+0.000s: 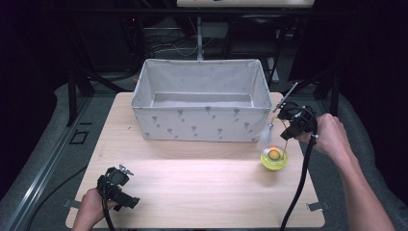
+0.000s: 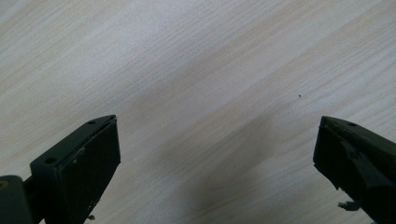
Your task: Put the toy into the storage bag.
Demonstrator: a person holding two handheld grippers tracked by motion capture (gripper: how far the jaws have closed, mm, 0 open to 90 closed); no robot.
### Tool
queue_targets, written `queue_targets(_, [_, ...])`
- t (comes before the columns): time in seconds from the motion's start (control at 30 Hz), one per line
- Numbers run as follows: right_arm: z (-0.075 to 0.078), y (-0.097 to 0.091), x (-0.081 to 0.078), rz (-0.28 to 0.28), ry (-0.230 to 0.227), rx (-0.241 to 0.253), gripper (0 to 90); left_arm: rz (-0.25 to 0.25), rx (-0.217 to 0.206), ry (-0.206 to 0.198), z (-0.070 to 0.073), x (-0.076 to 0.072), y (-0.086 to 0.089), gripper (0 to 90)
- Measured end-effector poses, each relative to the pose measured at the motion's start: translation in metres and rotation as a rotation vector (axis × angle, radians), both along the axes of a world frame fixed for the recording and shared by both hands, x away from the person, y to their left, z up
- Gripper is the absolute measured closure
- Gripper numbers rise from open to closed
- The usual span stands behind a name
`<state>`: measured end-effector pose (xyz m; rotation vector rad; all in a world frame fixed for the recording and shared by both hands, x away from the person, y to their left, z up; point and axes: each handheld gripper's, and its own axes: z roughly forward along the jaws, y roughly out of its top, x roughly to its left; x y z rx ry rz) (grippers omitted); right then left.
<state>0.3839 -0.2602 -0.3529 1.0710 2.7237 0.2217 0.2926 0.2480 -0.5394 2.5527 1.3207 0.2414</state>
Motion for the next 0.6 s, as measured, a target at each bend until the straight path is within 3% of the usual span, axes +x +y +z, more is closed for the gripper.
queue_targets(0.6, [0.028,0.007,0.004,0.024,-0.025,-0.003,88.1,-0.001,0.000,-0.002,0.000,0.000,0.000,0.8])
